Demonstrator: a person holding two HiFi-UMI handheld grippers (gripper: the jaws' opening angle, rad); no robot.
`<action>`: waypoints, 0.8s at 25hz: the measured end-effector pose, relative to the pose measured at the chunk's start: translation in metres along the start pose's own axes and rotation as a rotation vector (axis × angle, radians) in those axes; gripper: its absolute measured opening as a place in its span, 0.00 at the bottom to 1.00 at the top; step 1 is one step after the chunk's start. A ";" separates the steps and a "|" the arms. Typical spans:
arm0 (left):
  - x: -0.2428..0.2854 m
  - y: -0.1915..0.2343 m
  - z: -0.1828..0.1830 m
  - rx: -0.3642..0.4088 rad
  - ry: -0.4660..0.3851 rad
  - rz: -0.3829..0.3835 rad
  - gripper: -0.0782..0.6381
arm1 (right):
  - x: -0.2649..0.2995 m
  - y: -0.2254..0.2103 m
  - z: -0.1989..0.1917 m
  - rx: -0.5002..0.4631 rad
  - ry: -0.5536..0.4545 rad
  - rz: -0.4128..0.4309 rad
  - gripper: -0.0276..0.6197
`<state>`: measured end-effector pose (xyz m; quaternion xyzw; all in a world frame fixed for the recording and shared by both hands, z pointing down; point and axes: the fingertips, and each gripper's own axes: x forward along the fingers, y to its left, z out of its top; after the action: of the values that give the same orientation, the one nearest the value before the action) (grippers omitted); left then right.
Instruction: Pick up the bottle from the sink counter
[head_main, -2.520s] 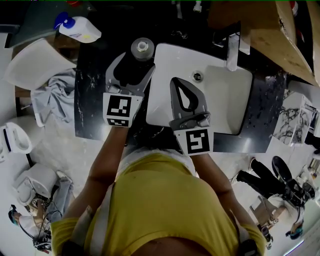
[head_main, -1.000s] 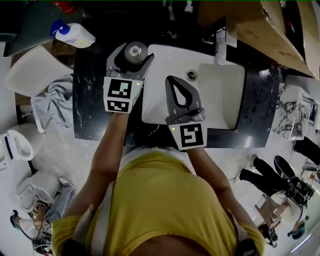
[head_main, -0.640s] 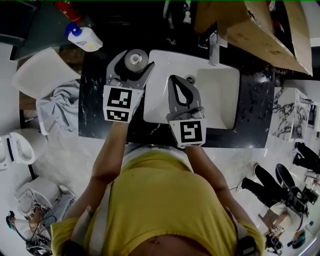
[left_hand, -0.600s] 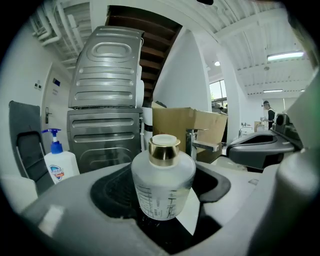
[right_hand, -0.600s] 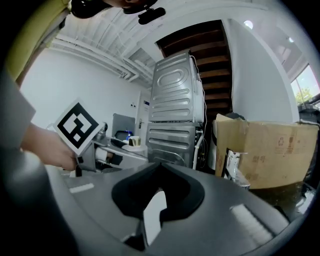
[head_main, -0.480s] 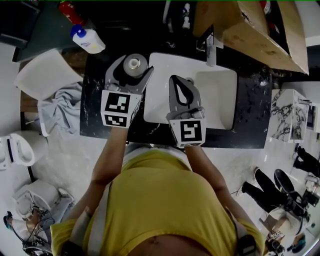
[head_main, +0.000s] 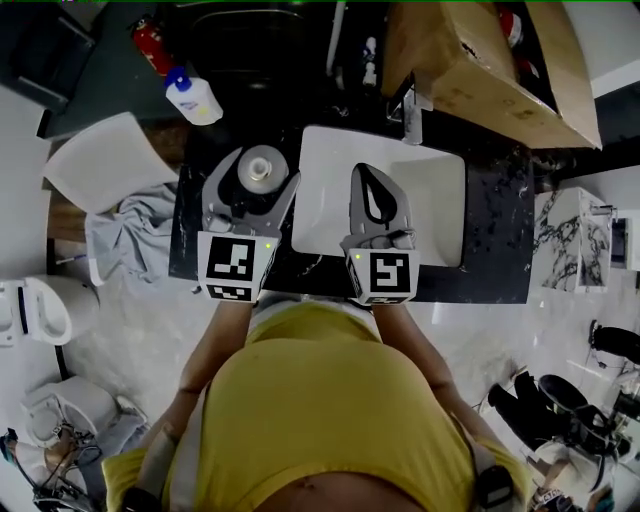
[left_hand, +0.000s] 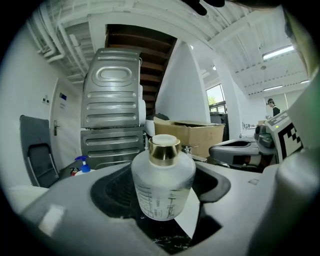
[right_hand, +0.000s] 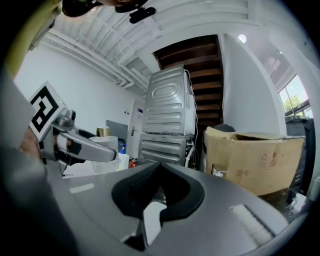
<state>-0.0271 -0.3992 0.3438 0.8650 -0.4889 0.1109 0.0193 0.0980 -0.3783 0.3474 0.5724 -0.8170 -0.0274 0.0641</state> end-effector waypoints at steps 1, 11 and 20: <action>-0.005 0.000 0.000 0.000 -0.001 0.006 0.58 | -0.003 -0.001 0.002 0.001 -0.002 -0.006 0.04; -0.025 0.001 -0.010 -0.022 -0.008 0.044 0.58 | -0.026 0.004 0.006 -0.001 0.003 -0.037 0.04; -0.024 0.003 -0.010 -0.025 -0.010 0.033 0.58 | -0.026 0.004 0.006 -0.006 -0.004 -0.052 0.04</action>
<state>-0.0430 -0.3795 0.3480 0.8570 -0.5047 0.1007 0.0257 0.1017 -0.3525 0.3399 0.5933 -0.8018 -0.0326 0.0633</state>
